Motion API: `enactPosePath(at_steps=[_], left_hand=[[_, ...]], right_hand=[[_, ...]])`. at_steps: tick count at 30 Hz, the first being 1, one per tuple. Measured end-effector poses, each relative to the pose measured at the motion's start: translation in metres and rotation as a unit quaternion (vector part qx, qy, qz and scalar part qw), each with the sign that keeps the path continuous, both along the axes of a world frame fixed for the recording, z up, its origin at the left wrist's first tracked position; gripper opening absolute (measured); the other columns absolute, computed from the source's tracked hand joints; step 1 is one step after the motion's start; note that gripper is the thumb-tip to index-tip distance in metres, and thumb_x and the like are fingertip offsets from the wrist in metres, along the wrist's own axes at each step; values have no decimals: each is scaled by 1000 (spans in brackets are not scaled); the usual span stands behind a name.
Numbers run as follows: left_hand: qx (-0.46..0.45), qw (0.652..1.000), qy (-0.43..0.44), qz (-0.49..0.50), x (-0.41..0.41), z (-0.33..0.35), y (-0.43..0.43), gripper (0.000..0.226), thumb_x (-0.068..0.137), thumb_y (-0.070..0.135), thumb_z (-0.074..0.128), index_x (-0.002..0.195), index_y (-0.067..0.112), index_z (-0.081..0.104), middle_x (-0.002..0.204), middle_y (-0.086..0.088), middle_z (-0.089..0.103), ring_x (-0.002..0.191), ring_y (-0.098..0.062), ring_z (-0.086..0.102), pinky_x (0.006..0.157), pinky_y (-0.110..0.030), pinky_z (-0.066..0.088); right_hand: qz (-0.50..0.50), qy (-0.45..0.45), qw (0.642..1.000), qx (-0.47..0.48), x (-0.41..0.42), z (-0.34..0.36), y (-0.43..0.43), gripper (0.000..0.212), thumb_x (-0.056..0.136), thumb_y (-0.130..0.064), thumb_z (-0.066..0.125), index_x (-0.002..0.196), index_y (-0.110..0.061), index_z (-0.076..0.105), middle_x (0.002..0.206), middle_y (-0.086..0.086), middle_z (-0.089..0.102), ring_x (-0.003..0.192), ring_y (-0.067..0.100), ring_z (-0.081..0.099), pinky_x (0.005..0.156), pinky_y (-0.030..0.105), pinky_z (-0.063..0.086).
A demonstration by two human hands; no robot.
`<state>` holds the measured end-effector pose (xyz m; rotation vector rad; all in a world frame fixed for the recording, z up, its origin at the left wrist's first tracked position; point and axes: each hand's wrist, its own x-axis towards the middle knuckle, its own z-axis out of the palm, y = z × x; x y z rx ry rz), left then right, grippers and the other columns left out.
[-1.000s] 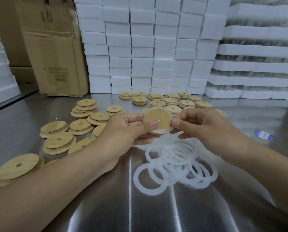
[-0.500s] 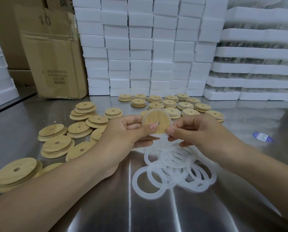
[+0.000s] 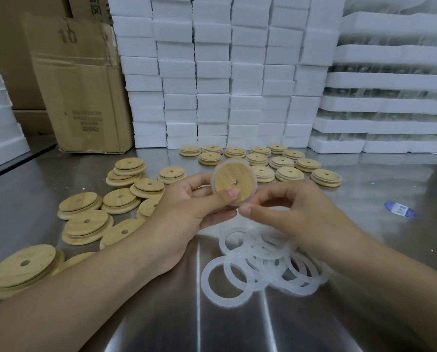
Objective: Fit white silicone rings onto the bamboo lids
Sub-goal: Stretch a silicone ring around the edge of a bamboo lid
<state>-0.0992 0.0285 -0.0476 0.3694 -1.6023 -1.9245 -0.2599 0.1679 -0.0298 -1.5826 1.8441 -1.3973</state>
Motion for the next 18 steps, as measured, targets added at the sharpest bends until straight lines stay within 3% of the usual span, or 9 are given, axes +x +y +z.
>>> enactPosePath(at_steps=[4, 8, 10, 13, 16, 18], left_hand=[[-53, 997, -49, 1, -2, 0, -1, 45, 86, 22, 88, 128, 15, 72, 116, -11, 81, 116, -26, 76, 94, -38, 58], [-66, 996, -59, -10, -2, -3, 0, 39, 76, 20, 94, 111, 17, 76, 105, -17, 81, 95, -28, 79, 83, -34, 63], [-73, 996, -57, -18, -2, -3, 0, 36, 76, 21, 92, 109, 17, 76, 104, -16, 82, 94, -24, 78, 84, -28, 63], [-50, 998, -40, -1, -2, -3, -2, 44, 77, 21, 91, 116, 11, 72, 108, -17, 82, 97, -27, 78, 87, -33, 63], [-8, 1000, -18, 14, -2, 0, -3, 47, 79, 21, 84, 121, 6, 69, 111, -19, 80, 94, -26, 76, 80, -29, 63], [-3, 1000, -14, 17, -1, 1, -3, 47, 79, 23, 83, 121, 6, 69, 110, -19, 80, 90, -24, 76, 76, -28, 64]], right_hand=[[-37, 29, 998, -37, -2, 6, 2, 14, 89, -35, 81, 79, -26, 80, 91, -12, 80, 96, 2, 73, 90, 28, 51], [-46, 61, 996, -47, -1, 6, 3, 6, 91, -28, 80, 85, -29, 80, 93, -16, 78, 99, 3, 72, 86, 31, 55], [-40, 77, 996, -35, -1, 6, 3, 5, 92, -28, 78, 88, -31, 80, 94, -18, 78, 100, 1, 71, 83, 29, 56], [-44, 90, 994, -31, -2, 4, 2, 3, 93, -32, 76, 94, -33, 79, 99, -20, 77, 103, -1, 71, 78, 20, 56], [-18, 47, 998, -25, 0, 2, 1, 13, 90, -34, 81, 101, -34, 74, 101, -12, 78, 96, 6, 73, 76, 19, 56], [3, 4, 1000, -6, 2, 0, 1, 23, 87, -31, 85, 103, -35, 69, 94, -3, 79, 87, 16, 76, 77, 33, 60]])
